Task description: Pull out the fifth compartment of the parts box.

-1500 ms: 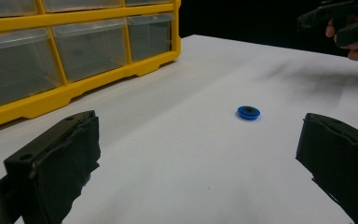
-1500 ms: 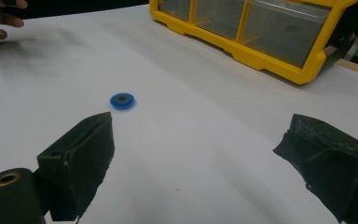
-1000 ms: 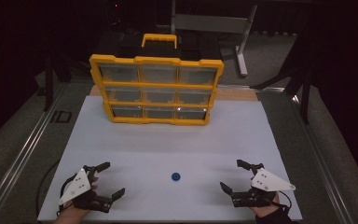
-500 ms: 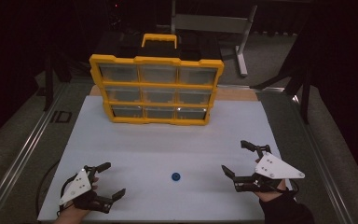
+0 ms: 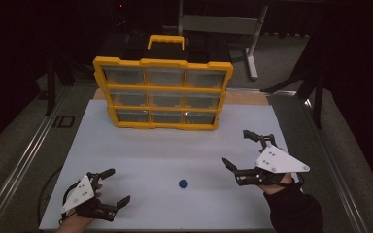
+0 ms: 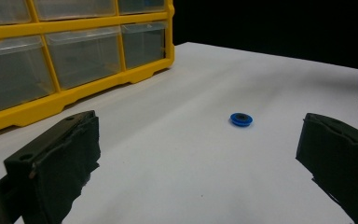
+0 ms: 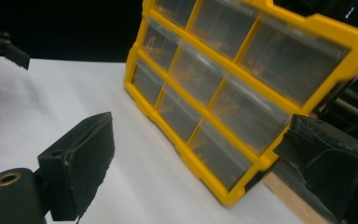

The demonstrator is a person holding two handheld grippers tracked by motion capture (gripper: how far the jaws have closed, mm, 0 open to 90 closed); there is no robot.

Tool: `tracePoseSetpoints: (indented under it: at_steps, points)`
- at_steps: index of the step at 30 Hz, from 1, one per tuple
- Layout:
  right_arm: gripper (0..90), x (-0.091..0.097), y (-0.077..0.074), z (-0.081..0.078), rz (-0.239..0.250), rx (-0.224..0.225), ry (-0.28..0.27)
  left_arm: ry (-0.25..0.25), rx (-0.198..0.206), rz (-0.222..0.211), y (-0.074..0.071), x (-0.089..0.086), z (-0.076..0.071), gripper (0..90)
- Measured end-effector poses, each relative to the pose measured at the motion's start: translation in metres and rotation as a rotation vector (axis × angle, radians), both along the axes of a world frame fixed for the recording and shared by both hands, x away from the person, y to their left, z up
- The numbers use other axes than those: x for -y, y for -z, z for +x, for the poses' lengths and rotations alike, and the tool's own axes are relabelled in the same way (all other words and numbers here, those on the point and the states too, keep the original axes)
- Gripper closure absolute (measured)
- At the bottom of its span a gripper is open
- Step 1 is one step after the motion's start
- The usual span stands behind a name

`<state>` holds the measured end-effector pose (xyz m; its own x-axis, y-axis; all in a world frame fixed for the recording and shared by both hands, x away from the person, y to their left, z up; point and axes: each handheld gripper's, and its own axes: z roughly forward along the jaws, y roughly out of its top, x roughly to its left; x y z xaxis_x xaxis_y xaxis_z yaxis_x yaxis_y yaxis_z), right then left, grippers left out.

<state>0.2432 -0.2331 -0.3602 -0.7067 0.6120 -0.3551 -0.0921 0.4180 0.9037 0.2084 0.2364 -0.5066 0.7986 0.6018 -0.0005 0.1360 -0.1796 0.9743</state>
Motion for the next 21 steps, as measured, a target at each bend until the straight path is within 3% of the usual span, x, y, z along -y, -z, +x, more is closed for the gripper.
tracePoseSetpoints:
  at_steps: [15,21]
  points:
    - [8.7,-0.034,-0.037,0.018,-0.065,0.107,-0.055,0.004,0.004,0.003,0.000,0.001,0.000,0.0]
    - [8.7,-0.047,-0.046,0.027,-0.071,0.125,-0.078,0.007,0.007,0.004,0.000,0.001,0.000,0.0]
